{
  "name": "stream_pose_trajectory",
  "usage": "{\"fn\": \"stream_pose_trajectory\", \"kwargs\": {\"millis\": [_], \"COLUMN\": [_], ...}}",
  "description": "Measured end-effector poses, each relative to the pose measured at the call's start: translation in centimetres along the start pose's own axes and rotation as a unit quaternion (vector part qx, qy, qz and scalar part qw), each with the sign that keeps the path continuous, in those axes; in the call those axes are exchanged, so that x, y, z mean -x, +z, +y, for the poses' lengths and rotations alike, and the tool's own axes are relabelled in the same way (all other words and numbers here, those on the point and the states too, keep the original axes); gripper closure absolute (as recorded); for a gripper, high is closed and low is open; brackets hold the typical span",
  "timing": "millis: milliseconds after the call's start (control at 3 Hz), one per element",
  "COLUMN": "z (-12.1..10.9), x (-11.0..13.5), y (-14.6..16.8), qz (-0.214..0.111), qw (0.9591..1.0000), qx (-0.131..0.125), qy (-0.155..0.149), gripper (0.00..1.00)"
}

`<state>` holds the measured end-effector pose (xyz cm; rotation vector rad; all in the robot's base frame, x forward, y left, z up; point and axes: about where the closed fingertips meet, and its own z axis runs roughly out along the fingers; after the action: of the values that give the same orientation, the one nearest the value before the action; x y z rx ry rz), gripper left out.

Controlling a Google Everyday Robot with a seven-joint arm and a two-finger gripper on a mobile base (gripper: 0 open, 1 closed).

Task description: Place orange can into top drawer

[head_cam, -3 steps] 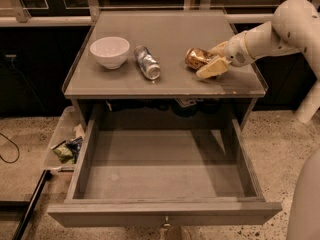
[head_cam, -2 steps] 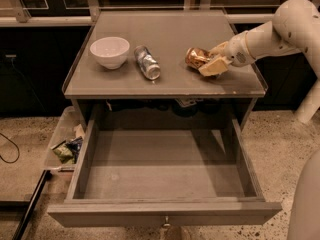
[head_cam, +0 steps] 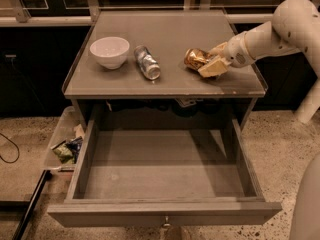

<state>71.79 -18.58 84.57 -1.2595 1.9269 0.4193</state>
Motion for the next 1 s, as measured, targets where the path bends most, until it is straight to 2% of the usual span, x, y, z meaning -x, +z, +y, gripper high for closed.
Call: {"fn": "stream_pose_trajectory", "kwargs": {"millis": [333,667,1000], "z": [1.4,4.0,7.2], "x": [0.4,0.4,-0.5], "y": [-2.7,-6.0,-8.9], "qz": [-0.014,-0.022,-0.017], "qw": [0.9998,0.9982,0.9946], "qx": [0.001,-0.003,-0.008], "qy": [-0.017,-0.056,-0.102], "gripper": [1.0,1.0,1.0]}}
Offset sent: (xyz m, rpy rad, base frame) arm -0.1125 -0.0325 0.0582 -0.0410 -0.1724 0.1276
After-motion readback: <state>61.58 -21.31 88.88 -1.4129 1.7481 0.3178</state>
